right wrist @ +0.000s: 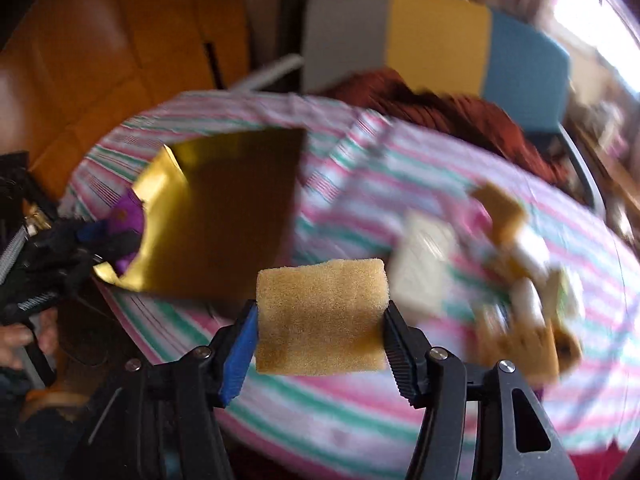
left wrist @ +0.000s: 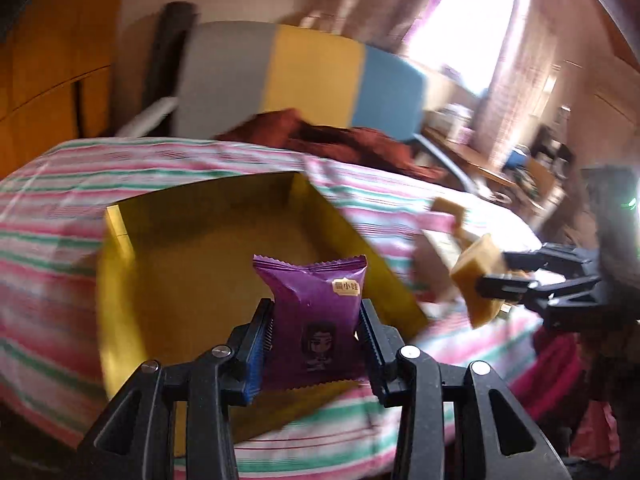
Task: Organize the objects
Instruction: 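Carry the purple packet to the tray with left while right drops a sponge in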
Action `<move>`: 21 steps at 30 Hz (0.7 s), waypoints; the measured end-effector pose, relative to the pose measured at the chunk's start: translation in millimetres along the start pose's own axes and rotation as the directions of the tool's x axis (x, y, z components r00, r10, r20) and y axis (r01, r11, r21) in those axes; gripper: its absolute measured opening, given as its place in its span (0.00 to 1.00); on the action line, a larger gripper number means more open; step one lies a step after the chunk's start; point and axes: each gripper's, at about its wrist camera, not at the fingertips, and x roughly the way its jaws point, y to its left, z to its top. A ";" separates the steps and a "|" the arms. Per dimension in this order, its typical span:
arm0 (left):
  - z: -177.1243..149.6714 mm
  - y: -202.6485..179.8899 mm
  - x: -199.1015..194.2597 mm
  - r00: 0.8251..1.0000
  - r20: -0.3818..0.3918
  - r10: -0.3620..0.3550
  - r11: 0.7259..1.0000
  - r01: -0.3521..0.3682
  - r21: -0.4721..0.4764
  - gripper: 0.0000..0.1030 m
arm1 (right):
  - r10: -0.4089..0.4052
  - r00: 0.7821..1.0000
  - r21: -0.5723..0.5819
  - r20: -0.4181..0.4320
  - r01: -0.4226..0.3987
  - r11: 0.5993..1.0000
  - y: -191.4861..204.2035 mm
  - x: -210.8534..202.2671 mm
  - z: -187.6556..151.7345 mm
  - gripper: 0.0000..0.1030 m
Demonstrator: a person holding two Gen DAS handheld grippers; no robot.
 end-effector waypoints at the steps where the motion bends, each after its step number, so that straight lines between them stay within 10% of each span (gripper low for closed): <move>1: -1.2 8.9 -0.4 0.999 0.003 0.044 0.999 -0.044 -0.017 0.41 | 0.010 1.000 -0.013 0.009 -0.010 1.000 8.1 4.2 10.9 0.59; 10: -26.2 50.9 -1.0 0.983 -0.055 0.177 0.978 -0.182 -0.098 0.60 | 0.061 0.998 -0.084 -0.004 -0.061 0.995 85.8 82.7 96.0 0.64; 13: -31.3 60.0 -9.8 0.980 -0.048 0.193 0.972 -0.197 -0.126 0.61 | 0.052 0.998 -0.088 0.020 -0.050 0.995 102.2 100.0 115.8 0.90; 21: -33.3 74.4 -33.2 0.974 -0.018 0.224 0.953 -0.223 -0.204 0.61 | 0.019 0.992 -0.180 0.124 0.003 0.984 141.7 74.7 114.8 1.00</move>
